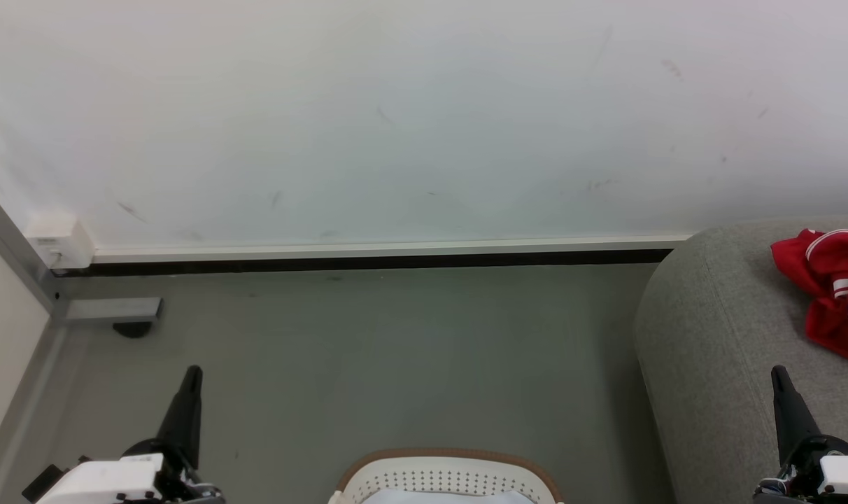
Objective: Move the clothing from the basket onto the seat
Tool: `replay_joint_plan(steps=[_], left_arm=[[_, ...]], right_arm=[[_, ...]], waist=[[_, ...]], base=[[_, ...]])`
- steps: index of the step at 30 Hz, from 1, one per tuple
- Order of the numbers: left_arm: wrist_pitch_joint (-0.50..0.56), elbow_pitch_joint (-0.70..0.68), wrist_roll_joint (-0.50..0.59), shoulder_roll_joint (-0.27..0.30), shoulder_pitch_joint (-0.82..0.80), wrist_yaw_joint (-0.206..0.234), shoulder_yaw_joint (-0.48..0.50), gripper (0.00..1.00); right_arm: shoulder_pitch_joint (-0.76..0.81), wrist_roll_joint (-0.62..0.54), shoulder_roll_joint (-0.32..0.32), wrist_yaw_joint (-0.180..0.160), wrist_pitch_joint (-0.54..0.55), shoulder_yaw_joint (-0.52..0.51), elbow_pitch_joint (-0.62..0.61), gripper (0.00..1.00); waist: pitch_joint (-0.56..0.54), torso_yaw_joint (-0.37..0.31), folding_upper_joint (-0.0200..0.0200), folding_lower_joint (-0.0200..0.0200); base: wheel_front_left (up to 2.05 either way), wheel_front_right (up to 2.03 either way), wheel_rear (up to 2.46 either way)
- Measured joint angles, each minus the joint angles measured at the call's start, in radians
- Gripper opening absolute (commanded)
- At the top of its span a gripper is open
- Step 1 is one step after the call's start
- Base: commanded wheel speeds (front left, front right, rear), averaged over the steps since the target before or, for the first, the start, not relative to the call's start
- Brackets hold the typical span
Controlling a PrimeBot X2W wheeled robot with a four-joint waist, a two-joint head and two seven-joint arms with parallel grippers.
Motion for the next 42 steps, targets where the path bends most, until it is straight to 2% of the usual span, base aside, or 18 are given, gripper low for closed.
replay_joint_plan(steps=[42], left_arm=[[0.0,0.0,0.0,0.0,0.0,0.0,0.0,0.0]], right_arm=[[0.0,0.007,-0.007,0.0,-0.005,0.009,0.0,0.0]], waist=[[0.0,0.0,0.0,-0.0001]], base=[[0.0,0.0,0.0]])
